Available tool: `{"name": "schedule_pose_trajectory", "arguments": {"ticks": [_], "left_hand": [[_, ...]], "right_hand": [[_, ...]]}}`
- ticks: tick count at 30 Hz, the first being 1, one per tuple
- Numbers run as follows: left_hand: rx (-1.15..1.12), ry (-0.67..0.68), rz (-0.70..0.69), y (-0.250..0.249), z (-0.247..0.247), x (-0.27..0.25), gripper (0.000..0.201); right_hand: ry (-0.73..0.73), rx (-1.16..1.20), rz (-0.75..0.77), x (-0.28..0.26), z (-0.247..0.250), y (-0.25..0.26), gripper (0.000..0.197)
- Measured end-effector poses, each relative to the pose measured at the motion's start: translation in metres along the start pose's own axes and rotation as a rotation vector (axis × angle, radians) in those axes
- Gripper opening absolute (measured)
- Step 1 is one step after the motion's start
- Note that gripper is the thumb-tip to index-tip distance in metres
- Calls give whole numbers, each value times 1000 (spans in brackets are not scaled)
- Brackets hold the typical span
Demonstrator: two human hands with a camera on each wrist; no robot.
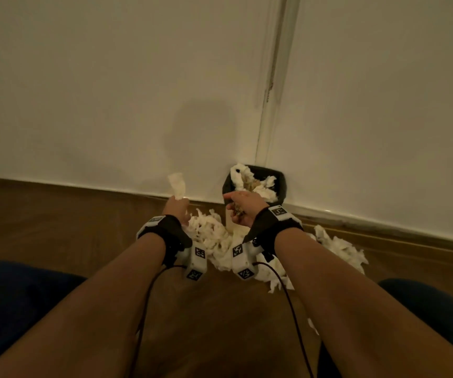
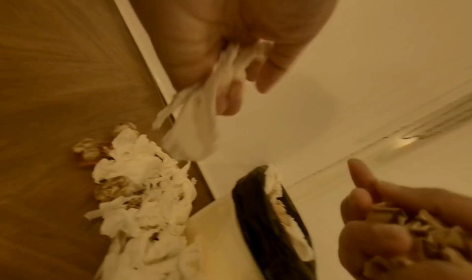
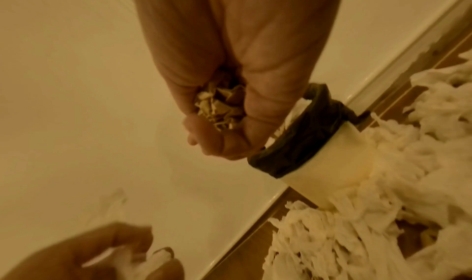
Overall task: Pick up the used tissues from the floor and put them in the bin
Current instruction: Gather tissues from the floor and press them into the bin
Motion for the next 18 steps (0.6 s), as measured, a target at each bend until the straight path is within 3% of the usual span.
{"name": "schedule_pose_trajectory", "arguments": {"ticks": [5,7,9,13,15,18], "left_hand": [[3,160,-69,-32,-45,-38,72],[136,129,-162,-47,-56,-54,55],[172,134,-206,-57,-69,-66,39],[22,168,-189,-70,-95,-80,55],[-190,157,-111,-75,-101,-83,62],[-381,187,-9,-92,-110,-96,46]], "right_hand": [[-97,123,55,-40,32,22,17],[-121,198,95,-59,44,32,15],[-147,186,141,-77,54,41,29],[-177,141,226,-104,72,50,43],[-192,150,241,-110,83,50,45],[-236,141,275,-116,101,49,45]]}}
Point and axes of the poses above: each hand's wrist, its own x-axis towards the middle knuckle, its own z-axis out of the back of the hand, y = z × x, the point moved 4 cm from there along x, towards the middle knuckle, and after that the axes turned 14 degrees about -x, right-handed, at the moved point
